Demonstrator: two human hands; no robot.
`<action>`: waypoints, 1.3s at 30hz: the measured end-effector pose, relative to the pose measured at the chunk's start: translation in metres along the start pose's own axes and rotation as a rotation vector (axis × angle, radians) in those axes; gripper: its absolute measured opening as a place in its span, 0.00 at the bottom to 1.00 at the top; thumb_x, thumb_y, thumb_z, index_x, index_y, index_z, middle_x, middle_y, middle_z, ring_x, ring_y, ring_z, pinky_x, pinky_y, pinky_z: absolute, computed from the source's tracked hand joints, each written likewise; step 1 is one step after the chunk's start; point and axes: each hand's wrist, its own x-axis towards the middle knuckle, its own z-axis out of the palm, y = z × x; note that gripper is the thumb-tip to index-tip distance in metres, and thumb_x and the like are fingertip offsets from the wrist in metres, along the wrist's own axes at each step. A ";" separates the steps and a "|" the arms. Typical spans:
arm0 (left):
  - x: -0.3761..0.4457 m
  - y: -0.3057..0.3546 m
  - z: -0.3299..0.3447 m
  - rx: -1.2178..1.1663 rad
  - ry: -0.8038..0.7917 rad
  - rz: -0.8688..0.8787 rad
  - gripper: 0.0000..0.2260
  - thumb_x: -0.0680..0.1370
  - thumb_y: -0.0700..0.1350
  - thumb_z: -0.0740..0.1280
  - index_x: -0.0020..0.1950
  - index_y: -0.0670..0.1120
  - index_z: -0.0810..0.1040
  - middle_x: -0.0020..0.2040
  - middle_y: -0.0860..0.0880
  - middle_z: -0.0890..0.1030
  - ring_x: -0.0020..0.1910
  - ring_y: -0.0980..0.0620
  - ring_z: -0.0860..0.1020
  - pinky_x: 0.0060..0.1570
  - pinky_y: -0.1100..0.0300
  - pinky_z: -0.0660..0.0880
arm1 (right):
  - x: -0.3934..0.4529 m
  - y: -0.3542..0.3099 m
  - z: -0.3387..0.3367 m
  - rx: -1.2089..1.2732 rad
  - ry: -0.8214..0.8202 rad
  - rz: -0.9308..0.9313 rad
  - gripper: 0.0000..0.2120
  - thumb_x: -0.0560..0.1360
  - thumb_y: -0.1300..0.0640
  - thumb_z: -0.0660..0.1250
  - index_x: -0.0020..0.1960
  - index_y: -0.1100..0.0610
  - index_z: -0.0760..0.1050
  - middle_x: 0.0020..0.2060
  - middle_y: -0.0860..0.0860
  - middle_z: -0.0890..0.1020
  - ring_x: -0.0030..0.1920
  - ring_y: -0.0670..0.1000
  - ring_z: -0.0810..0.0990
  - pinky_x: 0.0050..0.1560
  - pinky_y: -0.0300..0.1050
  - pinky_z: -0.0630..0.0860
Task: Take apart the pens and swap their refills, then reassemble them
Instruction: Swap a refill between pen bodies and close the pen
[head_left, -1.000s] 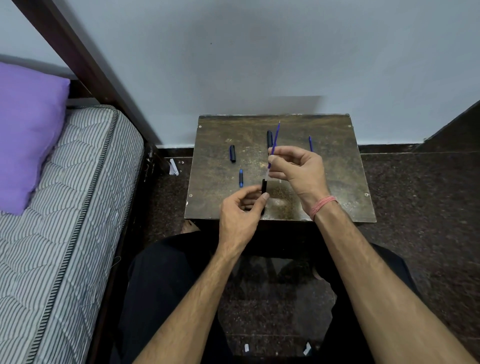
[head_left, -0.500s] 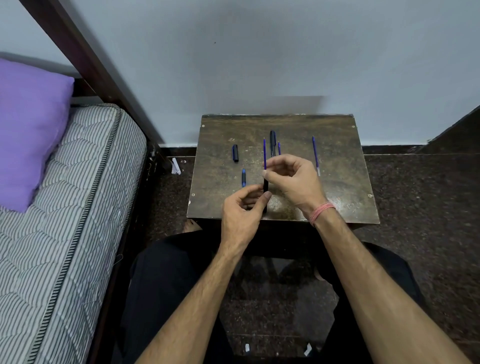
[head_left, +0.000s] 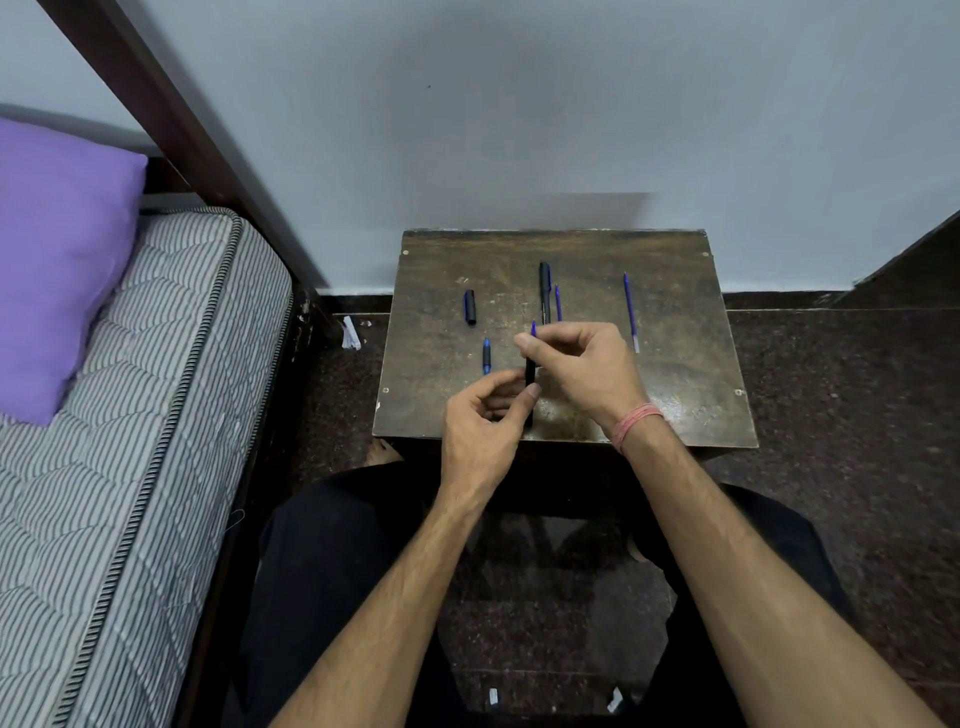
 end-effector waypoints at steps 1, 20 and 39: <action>0.000 0.000 0.000 -0.003 -0.005 0.001 0.09 0.81 0.41 0.79 0.61 0.46 0.89 0.50 0.46 0.91 0.51 0.42 0.90 0.55 0.34 0.86 | -0.001 0.001 0.000 -0.012 -0.020 -0.004 0.05 0.77 0.48 0.81 0.42 0.42 0.90 0.41 0.44 0.91 0.45 0.43 0.90 0.48 0.43 0.85; 0.018 -0.002 -0.004 -0.240 0.078 -0.085 0.10 0.80 0.37 0.79 0.55 0.52 0.91 0.49 0.47 0.92 0.48 0.54 0.90 0.49 0.63 0.84 | -0.027 0.018 0.012 0.269 -0.231 0.104 0.20 0.81 0.66 0.76 0.71 0.54 0.84 0.58 0.53 0.91 0.56 0.52 0.91 0.57 0.46 0.87; 0.068 0.038 -0.012 0.855 0.227 -0.050 0.12 0.73 0.64 0.80 0.45 0.56 0.88 0.34 0.62 0.84 0.41 0.57 0.83 0.46 0.59 0.75 | -0.040 0.036 0.017 0.524 -0.006 0.260 0.12 0.81 0.67 0.75 0.59 0.52 0.86 0.51 0.55 0.92 0.51 0.50 0.91 0.58 0.44 0.86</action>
